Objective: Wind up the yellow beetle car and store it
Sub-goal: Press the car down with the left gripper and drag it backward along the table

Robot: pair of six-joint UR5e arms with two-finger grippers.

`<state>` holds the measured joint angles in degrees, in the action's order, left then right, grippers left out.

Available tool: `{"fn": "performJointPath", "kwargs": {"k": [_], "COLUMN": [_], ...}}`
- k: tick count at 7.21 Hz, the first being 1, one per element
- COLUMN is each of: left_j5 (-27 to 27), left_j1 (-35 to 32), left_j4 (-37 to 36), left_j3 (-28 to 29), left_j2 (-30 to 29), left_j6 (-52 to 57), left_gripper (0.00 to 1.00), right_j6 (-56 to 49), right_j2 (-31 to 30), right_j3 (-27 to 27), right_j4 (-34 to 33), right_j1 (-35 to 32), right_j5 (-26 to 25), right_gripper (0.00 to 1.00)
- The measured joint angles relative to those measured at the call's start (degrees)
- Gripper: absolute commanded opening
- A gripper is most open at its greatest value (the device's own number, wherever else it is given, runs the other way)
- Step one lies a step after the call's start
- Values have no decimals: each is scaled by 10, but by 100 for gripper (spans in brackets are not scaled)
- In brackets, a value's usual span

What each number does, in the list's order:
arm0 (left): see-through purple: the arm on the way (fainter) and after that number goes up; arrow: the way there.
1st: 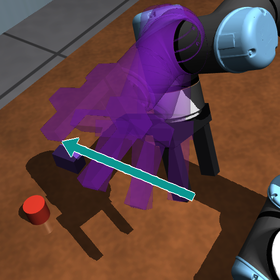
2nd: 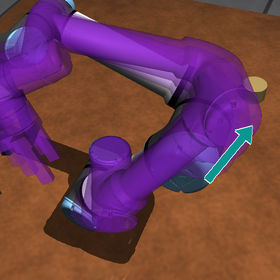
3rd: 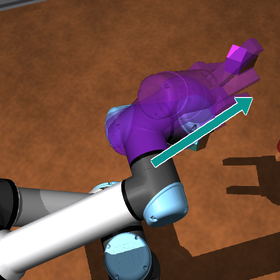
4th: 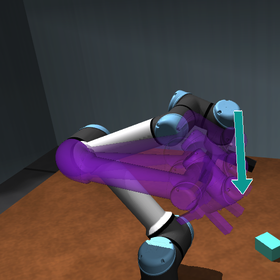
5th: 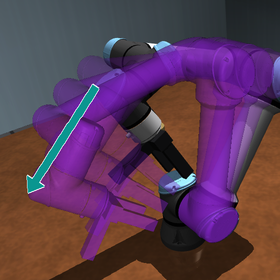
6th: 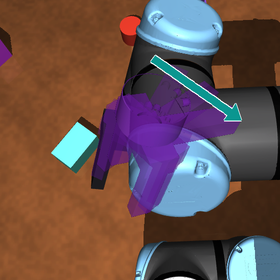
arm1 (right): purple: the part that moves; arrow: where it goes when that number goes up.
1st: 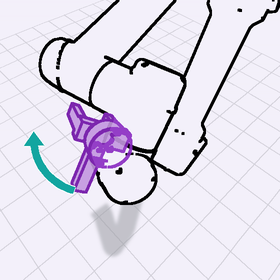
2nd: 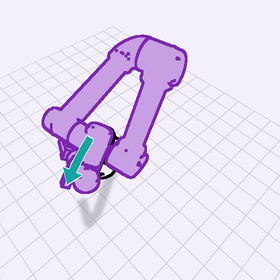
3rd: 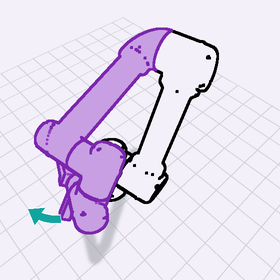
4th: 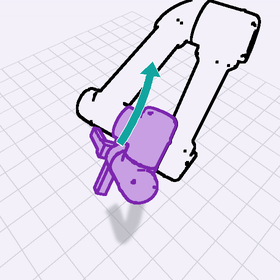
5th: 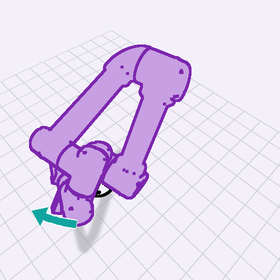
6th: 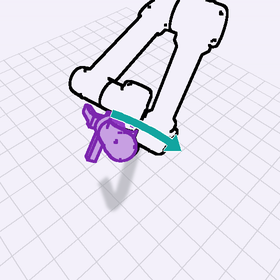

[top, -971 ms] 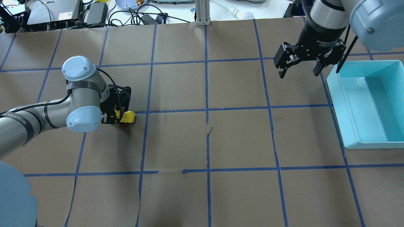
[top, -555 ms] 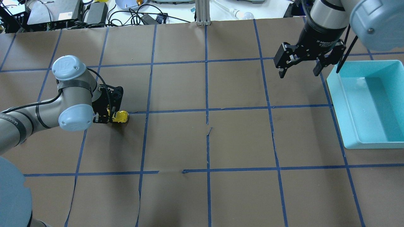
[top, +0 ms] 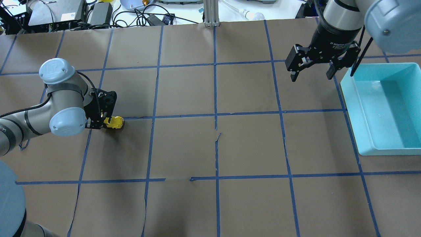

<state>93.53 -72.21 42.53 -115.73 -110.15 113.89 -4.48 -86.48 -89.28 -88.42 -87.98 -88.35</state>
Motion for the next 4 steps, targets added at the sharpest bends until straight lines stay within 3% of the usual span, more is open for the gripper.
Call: {"fn": "performJointPath", "kwargs": {"k": [3, 4], "left_j5": [-2, -3], "left_j1": [19, 20], "left_j4": [0, 0], "left_j3": [-1, -1], "left_j2": [-3, -4], "left_j6": [22, 23], "left_gripper": [13, 75], "right_j6": [0, 0], "right_j2": [0, 0], "right_j3": [0, 0], "right_j4": [1, 1], "right_j1": [0, 0], "right_j5": [0, -1], "right_gripper": [100, 100]}}
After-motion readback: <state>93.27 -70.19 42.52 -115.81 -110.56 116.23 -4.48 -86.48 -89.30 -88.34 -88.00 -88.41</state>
